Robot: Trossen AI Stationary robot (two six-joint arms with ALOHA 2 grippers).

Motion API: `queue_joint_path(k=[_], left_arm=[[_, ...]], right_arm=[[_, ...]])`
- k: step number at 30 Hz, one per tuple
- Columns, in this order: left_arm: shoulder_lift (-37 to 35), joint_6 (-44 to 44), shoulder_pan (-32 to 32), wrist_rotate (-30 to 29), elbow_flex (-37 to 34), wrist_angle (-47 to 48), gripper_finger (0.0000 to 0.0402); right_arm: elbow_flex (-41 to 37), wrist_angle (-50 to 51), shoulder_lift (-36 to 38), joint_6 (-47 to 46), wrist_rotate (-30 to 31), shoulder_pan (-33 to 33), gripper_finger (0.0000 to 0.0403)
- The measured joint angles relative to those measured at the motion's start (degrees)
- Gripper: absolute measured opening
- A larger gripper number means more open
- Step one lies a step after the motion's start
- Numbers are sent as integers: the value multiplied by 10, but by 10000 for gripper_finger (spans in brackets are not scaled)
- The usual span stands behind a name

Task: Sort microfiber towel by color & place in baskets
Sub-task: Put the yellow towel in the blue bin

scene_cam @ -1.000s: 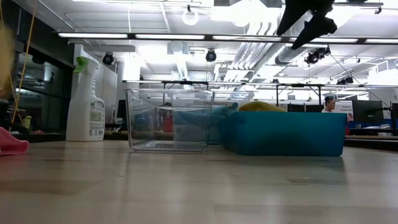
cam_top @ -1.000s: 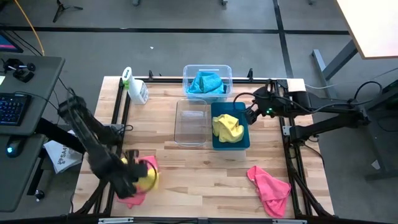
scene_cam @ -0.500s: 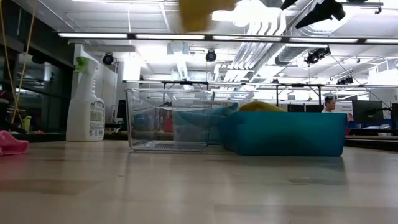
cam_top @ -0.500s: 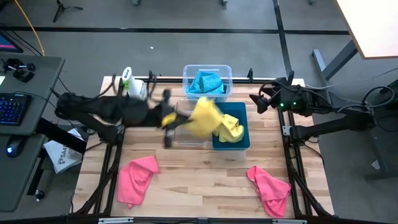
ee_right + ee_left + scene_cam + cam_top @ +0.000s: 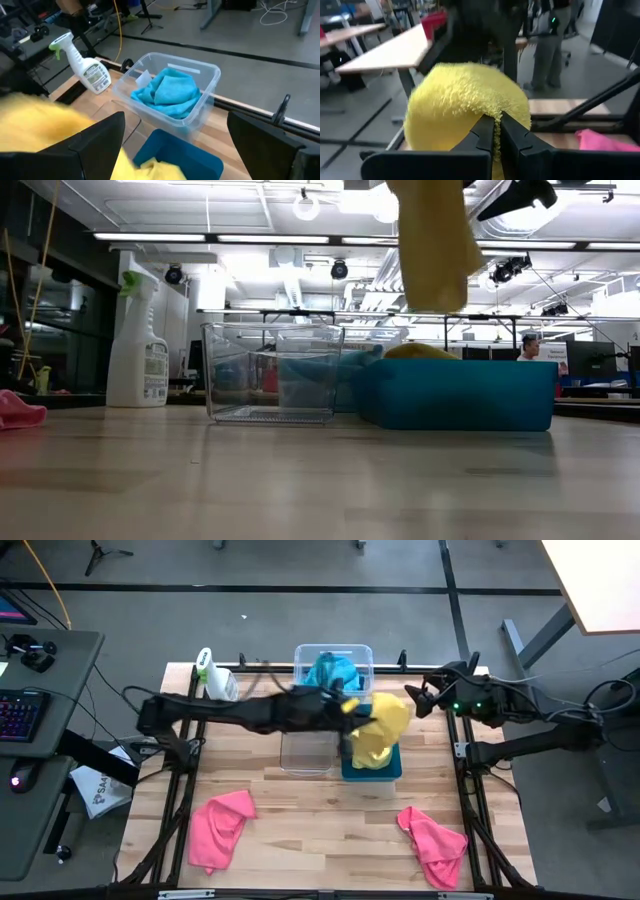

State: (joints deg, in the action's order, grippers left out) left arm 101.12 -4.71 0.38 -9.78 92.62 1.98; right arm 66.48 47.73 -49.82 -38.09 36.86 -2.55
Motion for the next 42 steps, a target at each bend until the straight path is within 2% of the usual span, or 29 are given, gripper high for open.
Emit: queue_joint_path(k=[3,6,10,12,15,19,21,26,30,34,42], left_arm=[[54,31,-6,-4,0,-22,0],[88,56,-8,-5,-1,1,0],[100,61,-4,-25,-2,63,0],[100,61,-3,-45,-21,60,0],[101,81,-17,-55,-71,8,0],[112,154,-40,10,-127,-77,0],[123,194,-44,41,-140,-77,1],[154,239,-36,57,-140,-79,18],[155,222,-25,63,-139,-71,49],[151,194,-19,76,-133,-62,100],[151,135,-9,77,-38,58,213]], right_arm=[[0,0,8,0,1,0,348],[0,0,16,0,1,0,348],[0,0,28,0,1,0,348],[0,0,31,0,1,0,348],[0,0,34,0,1,0,348],[0,0,33,0,4,0,348],[0,0,33,0,4,0,348],[0,0,29,-4,4,0,348],[0,0,22,-14,4,0,348],[0,0,13,-20,5,0,348],[0,-1,3,-20,-22,0,348]])
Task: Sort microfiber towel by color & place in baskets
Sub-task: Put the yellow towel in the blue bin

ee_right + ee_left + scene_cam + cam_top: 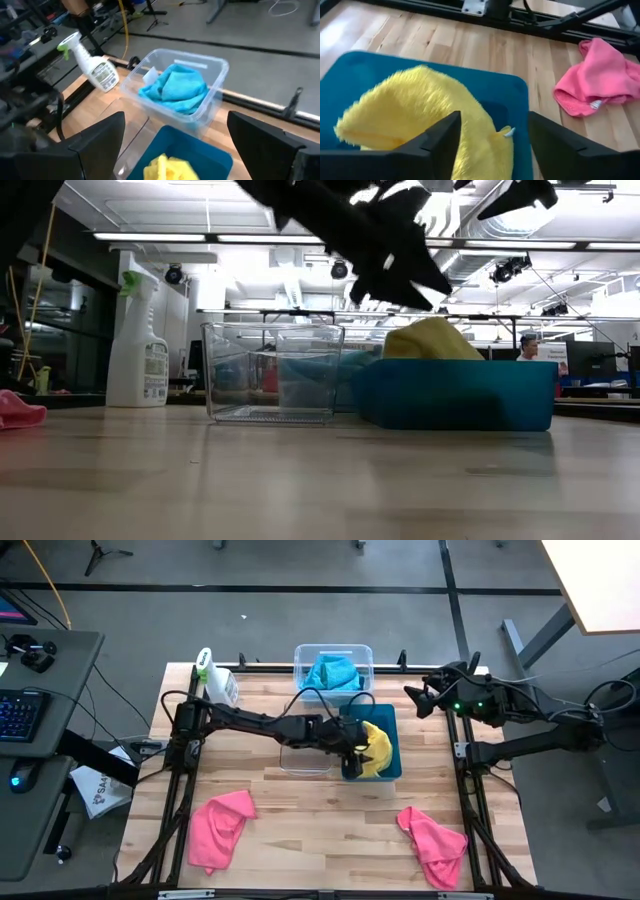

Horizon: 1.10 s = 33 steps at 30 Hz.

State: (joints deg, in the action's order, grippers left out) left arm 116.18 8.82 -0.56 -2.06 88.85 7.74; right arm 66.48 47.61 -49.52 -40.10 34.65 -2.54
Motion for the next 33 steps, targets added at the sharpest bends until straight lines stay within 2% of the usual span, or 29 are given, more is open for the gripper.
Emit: queue_joint_path(k=[3,6,9,12,15,18,19,20,21,23,26,33], left_arm=[[-7,-26,0,0,48,70,241],[-23,-59,-2,-1,92,160,253],[-57,-76,-1,-6,112,265,253],[-119,-76,5,-31,100,328,250],[-206,-67,13,-94,38,295,246],[-297,-37,14,-146,-60,187,244],[-326,-26,14,-160,-93,152,243],[-355,-14,14,-172,-125,114,243],[-381,-2,14,-182,-155,85,243],[-425,23,14,-195,-207,51,243],[-471,60,14,-213,-263,27,243],[-516,101,19,-247,-313,-5,243]], right_arm=[[0,1,-5,-11,-22,0,348],[-9,27,-16,-25,-45,0,348],[-63,93,-26,-63,-81,1,339],[-151,84,-31,-115,-129,15,302],[-222,-63,-30,-158,-157,36,222],[-263,-225,-46,-166,-170,51,98],[-267,-248,-57,-165,-169,54,53],[-269,-247,-72,-166,-168,54,28],[-269,-236,-88,-170,-165,53,19],[-266,-223,-121,-186,-165,47,27],[-250,-249,-173,-178,-183,44,16],[-219,-246,-306,-147,-188,23,4]])
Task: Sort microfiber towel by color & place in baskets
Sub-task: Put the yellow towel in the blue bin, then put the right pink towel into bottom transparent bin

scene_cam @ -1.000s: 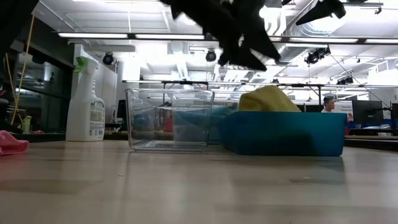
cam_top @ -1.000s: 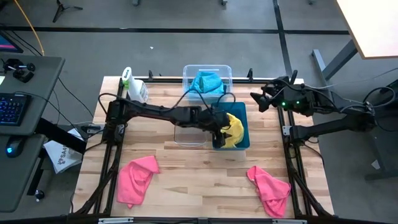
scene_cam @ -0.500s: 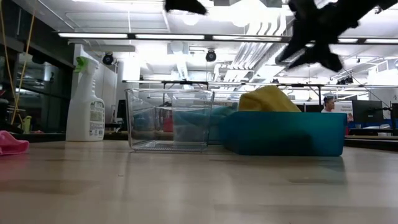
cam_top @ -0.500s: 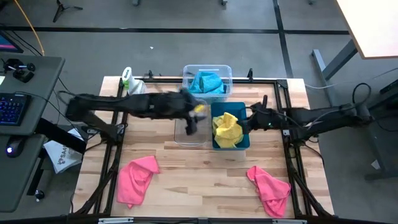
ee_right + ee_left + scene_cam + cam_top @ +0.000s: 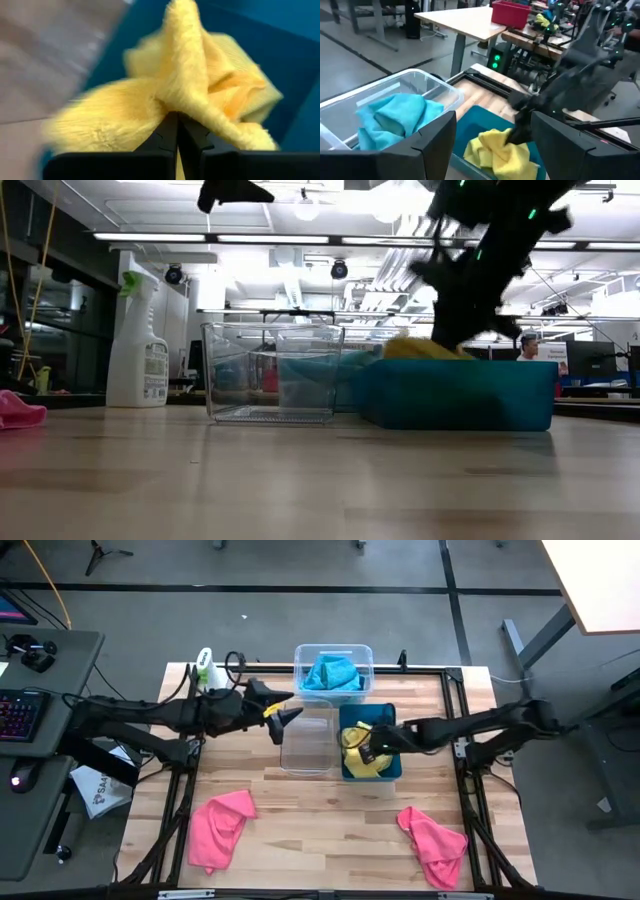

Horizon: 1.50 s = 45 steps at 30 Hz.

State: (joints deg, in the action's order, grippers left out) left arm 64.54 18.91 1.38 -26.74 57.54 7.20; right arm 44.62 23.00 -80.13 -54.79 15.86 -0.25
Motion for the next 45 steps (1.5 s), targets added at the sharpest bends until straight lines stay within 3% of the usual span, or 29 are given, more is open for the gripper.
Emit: queue_joint_path(k=[6,10,21,27,31,36,41,45], left_arm=[[-6,-15,21,0,0,-110,243],[-17,-62,38,0,1,-159,243],[-111,-115,48,-1,1,-117,243],[-139,-92,48,-1,1,-58,243],[-139,-73,48,0,1,-30,243],[-129,-70,48,0,1,-20,243],[-123,-65,48,0,1,-24,243],[-123,-55,48,0,0,-23,243]], right_arm=[[-5,-9,-73,-6,-24,-18,3],[1,-9,-72,-2,-40,-21,3],[110,161,88,73,3,-20,5],[130,192,158,35,-101,18,18],[130,253,164,-42,-117,110,69],[104,287,142,-178,-133,263,164],[82,280,89,-311,-198,410,259],[77,285,35,-356,-238,474,317]])
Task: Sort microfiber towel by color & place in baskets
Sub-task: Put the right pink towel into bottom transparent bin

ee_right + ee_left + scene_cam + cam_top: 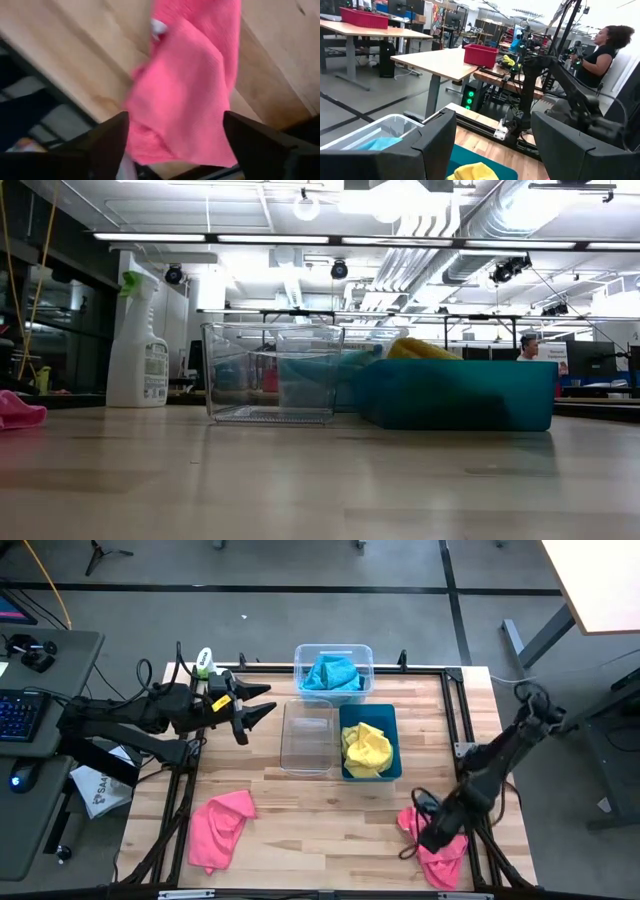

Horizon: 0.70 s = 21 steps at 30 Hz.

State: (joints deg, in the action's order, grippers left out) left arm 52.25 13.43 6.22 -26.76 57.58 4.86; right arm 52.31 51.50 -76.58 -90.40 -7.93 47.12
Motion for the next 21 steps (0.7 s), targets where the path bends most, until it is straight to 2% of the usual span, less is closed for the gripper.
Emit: queue_joint_path(k=[5,15,18,21], left_arm=[[0,1,0,0,0,0,243],[0,31,0,0,0,0,243],[0,39,0,0,0,-6,243],[0,44,0,0,0,-32,243]], right_arm=[[0,-8,-71,-30,-11,14,350],[3,-39,-223,-36,-51,11,345],[5,-49,-241,-21,-82,11,298],[3,-50,-236,4,-97,12,189]])
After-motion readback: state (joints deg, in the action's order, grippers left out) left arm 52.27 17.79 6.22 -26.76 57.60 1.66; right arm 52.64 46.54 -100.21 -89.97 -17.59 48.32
